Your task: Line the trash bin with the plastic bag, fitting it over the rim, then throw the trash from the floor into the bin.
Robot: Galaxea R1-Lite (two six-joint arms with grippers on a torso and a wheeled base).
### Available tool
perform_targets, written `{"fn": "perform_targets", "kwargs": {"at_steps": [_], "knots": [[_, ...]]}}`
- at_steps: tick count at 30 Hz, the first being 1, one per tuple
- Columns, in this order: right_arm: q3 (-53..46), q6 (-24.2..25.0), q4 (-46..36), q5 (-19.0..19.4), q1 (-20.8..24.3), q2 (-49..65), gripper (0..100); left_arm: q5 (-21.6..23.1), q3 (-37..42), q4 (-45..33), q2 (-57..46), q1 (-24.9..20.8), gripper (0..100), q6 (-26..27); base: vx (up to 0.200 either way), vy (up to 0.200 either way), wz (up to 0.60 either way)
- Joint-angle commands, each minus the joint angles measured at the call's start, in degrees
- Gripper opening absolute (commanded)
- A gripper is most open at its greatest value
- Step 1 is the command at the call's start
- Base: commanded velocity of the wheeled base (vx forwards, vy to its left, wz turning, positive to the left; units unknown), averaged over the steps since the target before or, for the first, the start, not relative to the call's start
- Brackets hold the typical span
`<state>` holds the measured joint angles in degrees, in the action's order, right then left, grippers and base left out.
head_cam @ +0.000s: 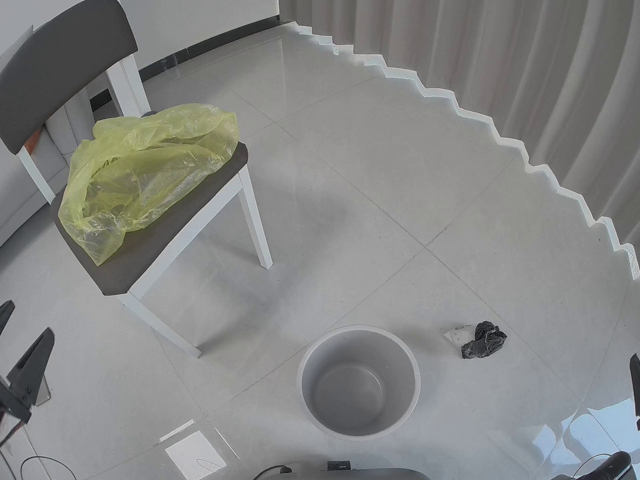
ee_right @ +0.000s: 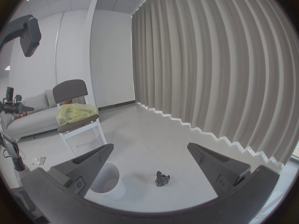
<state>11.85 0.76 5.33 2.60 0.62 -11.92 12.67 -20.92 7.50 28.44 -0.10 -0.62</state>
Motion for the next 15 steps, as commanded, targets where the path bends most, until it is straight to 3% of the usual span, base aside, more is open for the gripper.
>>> {"fn": "perform_targets", "kwargs": {"at_steps": [1, 7, 10, 13, 15], "knots": [[8.01, -4.18, 1.35, 1.71, 0.26, -15.68, 100, 0.17, -8.35, 0.59, 23.24, 2.21, 100, 3.7, 0.0, 0.0, 0.0], [8.45, -4.18, 1.35, 1.97, 0.35, -18.58, 100, 0.17, -9.75, 4.46, 30.62, 5.11, 100, 3.96, 0.0, 0.0, 0.0], [8.63, -3.83, 1.53, 2.76, 0.35, -20.77, 100, -0.63, -11.42, 7.0, 36.69, 6.43, 100, 6.69, 0.0, 0.0, 0.0], [8.72, -3.83, 2.23, 2.94, 0.35, -21.83, 100, -2.65, -13.45, 7.09, 40.2, 7.22, 100, 9.06, 0.0, 0.0, 0.0], [8.63, -4.1, 3.55, 3.03, 0.35, -22.62, 100, -6.78, -16.52, 7.27, 45.39, 7.39, 100, 10.9, 0.0, 0.0, 0.0]]}}
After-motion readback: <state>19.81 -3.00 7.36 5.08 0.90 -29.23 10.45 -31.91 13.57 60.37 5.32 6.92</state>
